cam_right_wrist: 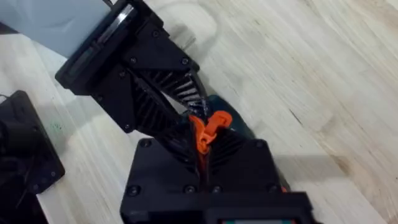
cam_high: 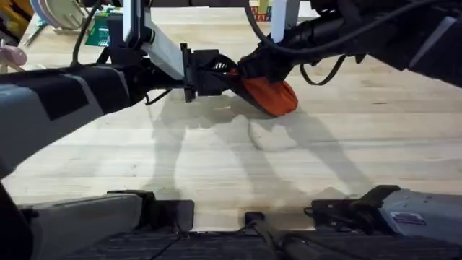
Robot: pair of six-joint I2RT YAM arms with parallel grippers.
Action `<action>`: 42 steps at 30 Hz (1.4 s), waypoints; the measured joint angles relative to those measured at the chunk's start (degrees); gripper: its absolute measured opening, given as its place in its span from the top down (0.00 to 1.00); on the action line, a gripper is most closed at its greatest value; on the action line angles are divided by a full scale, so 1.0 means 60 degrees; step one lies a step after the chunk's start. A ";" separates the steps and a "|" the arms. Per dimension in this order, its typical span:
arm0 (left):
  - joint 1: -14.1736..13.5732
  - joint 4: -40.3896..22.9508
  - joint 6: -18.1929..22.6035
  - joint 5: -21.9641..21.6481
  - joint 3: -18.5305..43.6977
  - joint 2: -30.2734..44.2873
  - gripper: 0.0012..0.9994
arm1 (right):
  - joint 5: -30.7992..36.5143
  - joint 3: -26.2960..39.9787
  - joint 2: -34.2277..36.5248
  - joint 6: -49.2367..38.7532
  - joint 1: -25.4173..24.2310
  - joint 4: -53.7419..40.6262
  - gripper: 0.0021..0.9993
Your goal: Unzip the bag, pick up the pens from the table one at a time and place them inside, then zip the bag closed.
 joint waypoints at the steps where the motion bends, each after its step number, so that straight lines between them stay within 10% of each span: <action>1: 0.0000 -0.0002 0.0000 0.0000 0.0003 0.0000 0.96 | 0.0000 0.0000 -0.0002 0.0000 0.0000 0.0000 0.97; 7: 0.0000 -0.0004 0.0000 -0.0004 -0.0001 -0.0002 0.96 | 0.0002 0.0000 0.0000 0.0000 0.0000 0.0000 0.97; 9: 0.0000 -0.0055 0.0001 -0.0060 -0.0001 -0.0004 0.95 | 0.0214 0.0000 -0.0019 0.0000 -0.0037 0.0055 0.80; 15: 0.0808 -0.0696 0.0007 -0.1211 -0.0770 0.0261 0.07 | 0.3131 0.0421 -0.1258 -0.0109 -0.1972 0.0600 0.02; 32: 0.0769 -0.0685 -0.0166 -0.1529 -0.0817 0.0322 0.01 | 0.3638 0.0627 -0.1366 -0.0182 -0.1820 0.0179 0.00; 42: 0.1586 -0.1867 -0.0104 -0.1195 -0.0817 0.0321 0.00 | 0.3308 0.0627 -0.1366 -0.0182 -0.1497 0.0138 0.00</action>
